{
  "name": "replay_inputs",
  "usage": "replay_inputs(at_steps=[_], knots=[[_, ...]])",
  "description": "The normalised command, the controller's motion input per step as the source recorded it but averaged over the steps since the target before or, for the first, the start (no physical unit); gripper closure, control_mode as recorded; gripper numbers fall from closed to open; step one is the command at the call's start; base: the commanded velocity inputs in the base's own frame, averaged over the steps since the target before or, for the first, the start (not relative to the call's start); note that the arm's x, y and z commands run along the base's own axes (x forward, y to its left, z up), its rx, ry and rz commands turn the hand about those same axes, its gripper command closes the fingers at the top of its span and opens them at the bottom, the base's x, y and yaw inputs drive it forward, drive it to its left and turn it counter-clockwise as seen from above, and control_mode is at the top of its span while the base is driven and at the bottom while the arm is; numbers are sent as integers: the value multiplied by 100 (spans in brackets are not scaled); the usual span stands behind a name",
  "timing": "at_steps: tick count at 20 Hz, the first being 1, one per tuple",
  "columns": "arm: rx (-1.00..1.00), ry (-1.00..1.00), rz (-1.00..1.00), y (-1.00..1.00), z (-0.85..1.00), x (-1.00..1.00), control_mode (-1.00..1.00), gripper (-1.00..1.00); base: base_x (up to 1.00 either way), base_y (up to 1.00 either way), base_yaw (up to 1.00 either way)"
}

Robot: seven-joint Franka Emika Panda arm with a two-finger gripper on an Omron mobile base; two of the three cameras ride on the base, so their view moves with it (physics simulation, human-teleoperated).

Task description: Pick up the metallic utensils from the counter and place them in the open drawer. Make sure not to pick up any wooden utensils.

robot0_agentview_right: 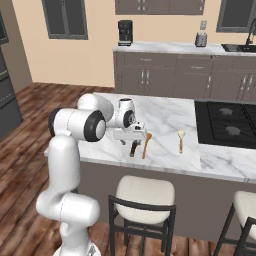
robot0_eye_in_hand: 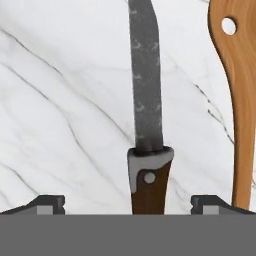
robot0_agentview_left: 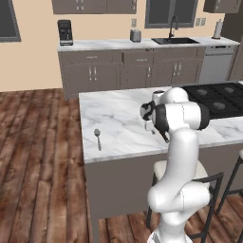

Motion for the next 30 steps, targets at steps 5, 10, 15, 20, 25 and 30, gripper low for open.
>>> replay_inputs(at_steps=[5, 10, 15, 20, 25, 30], knots=[[0, 0, 0, -17, -11, 10, -100, -100, 0, 0, 0], [0, 1, 0, 0, -12, 0, -100, -100, 0, 0, 0], [0, 0, 0, 0, -7, 0, -100, -100, 0, 0, 0], [0, 0, 0, 0, -9, 0, -100, -100, 0, 0, 0], [0, 0, 0, 1, -15, 0, -100, -100, 0, 0, 0], [0, 0, 0, 9, -16, 0, -100, 100, 0, 0, 0]])
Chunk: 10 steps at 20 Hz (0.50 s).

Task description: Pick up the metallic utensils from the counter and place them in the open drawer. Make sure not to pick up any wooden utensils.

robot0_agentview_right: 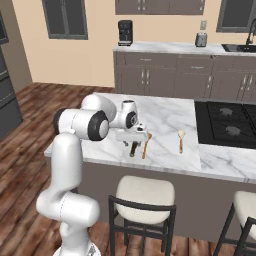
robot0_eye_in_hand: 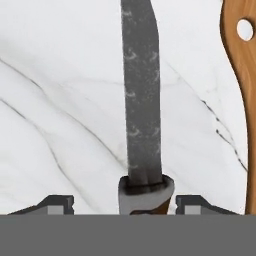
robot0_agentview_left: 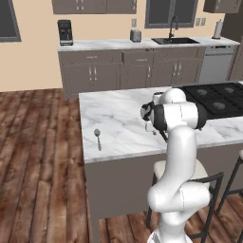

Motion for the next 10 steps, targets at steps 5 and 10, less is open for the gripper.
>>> replay_inputs(at_steps=[5, 10], knots=[[0, 1, 0, 13, -14, 0, -100, 100, 0, 0, 0], [0, 1, 0, 11, -12, 0, -100, 100, 0, 0, 0]])
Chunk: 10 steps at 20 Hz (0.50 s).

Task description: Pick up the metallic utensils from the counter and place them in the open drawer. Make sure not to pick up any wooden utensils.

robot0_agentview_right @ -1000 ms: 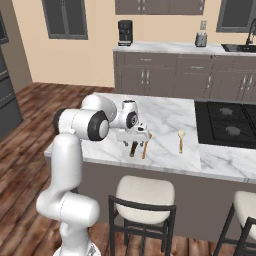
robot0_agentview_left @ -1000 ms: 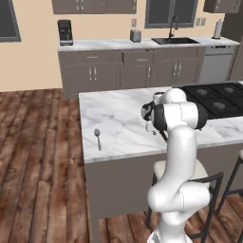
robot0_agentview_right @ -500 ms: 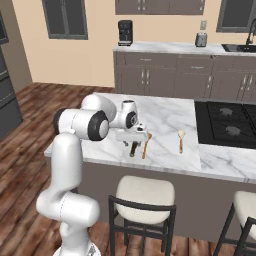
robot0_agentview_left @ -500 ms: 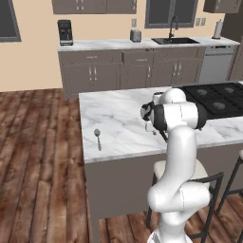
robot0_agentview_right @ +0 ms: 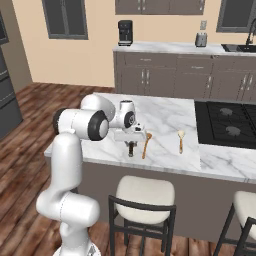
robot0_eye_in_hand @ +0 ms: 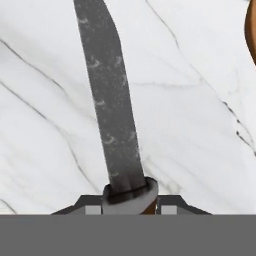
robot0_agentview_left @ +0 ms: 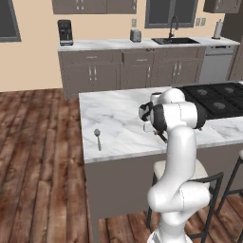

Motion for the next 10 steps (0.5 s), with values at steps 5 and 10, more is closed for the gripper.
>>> replay_inputs(at_steps=[5, 10], knots=[[0, 3, 0, 21, -1, 0, -100, 100, 0, 0, 0], [0, 1, -4, 17, 17, 0, -100, 100, 0, 0, 0]])
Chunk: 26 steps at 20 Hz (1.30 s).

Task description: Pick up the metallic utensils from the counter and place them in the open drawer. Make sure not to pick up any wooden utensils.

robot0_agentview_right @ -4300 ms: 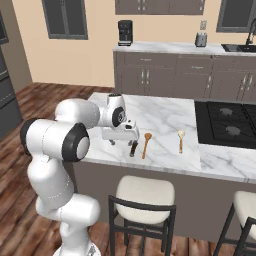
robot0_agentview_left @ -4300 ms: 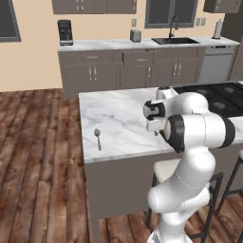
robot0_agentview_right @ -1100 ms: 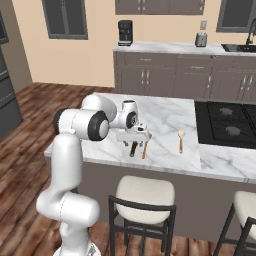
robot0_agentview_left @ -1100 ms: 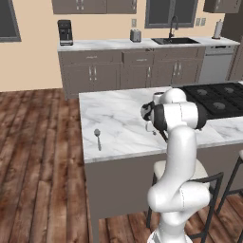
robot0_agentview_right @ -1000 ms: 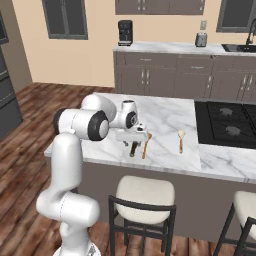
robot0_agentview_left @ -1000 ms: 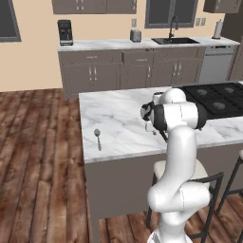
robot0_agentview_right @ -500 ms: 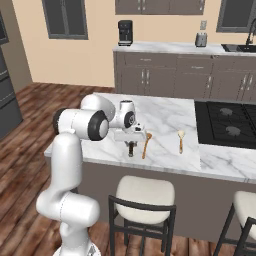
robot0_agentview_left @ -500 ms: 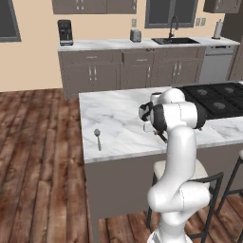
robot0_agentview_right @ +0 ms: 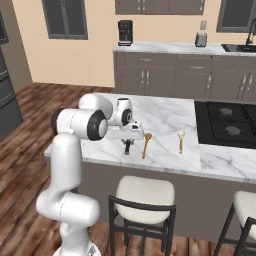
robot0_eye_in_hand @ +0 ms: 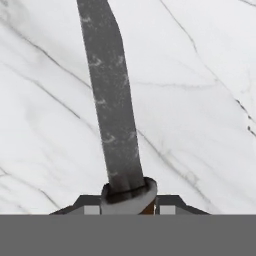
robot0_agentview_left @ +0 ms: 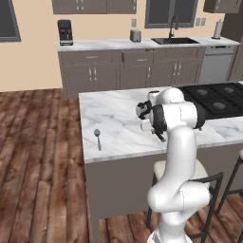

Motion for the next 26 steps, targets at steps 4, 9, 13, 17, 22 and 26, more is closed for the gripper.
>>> replay_inputs(at_steps=[4, 9, 13, 17, 22, 26], knots=[[0, 2, -16, 16, 52, -8, -100, 100, 0, 0, 0], [0, 13, -22, 24, 86, -13, -100, 100, 0, 0, 0], [3, 1, -21, 39, 84, -49, -100, 100, 0, 0, 0], [8, 0, -11, 35, 84, -86, -100, 100, 0, 0, 0], [6, -2, -5, 19, 58, -100, -100, 100, 0, 0, 0], [1, -4, -2, 8, 51, -100, -100, 100, 0, 0, 0]])
